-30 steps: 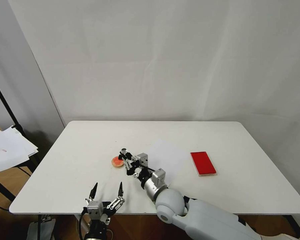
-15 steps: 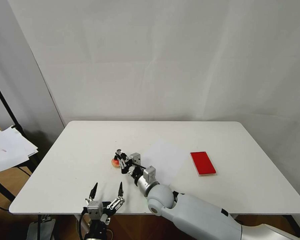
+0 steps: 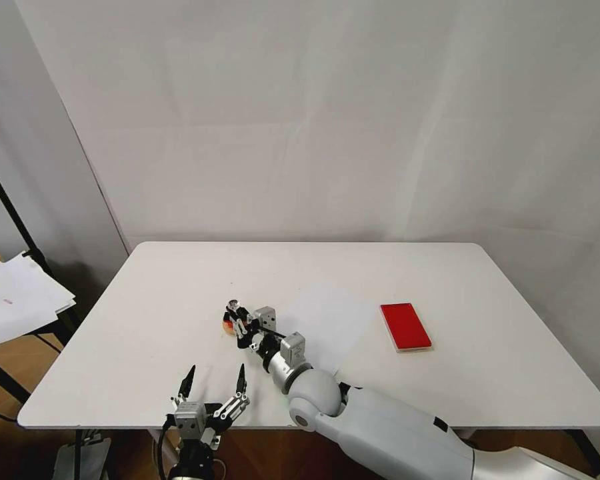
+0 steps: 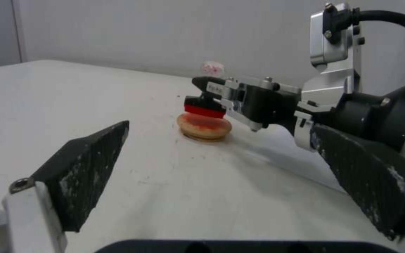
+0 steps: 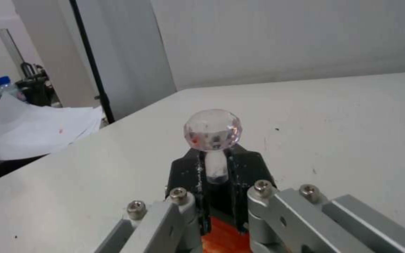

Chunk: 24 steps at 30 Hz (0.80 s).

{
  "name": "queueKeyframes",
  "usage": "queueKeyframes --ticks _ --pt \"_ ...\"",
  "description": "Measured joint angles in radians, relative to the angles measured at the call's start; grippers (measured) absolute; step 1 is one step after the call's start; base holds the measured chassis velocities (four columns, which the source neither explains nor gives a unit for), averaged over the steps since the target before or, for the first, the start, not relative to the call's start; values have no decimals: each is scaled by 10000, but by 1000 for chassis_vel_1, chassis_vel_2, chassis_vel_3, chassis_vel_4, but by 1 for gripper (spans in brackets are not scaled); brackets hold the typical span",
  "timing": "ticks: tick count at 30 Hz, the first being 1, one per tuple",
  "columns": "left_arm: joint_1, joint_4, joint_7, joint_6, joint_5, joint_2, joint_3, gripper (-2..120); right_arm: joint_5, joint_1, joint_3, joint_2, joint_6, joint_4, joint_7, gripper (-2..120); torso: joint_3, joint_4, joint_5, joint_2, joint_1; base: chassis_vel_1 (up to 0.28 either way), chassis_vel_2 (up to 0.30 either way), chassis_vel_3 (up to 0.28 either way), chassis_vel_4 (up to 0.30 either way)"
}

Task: Pick up the stamp from the ink pad and place it onto another ink pad.

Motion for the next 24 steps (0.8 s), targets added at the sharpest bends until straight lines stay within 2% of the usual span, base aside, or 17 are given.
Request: queueKeyframes --ticks 7,10,15,20,23,24 --pt "0 0 0 0 0 0 0 102 -22 -58 -11 12 19 -11 61 8 0 0 1 0 0 0 0 0 0" --pt "0 0 0 0 0 0 0 102 -25 -88 -10 12 23 -4 123 13 0 -1 0 0 0 0 0 0 0" --pt "0 0 0 0 0 0 0 102 -17 -143 -8 39 36 46 188 34 0 -1 1 0 0 0 0 0 0" --pt "0 0 0 0 0 0 0 102 -20 -171 -10 98 41 48 227 46 0 0 1 0 0 0 0 0 0" --pt "0 0 0 0 0 0 0 102 -23 -190 -18 123 41 58 262 63 0 0 1 0 0 0 0 0 0" --pt "0 0 0 0 0 0 0 102 -23 -190 -18 123 41 58 262 63 0 0 1 0 0 0 0 0 0"
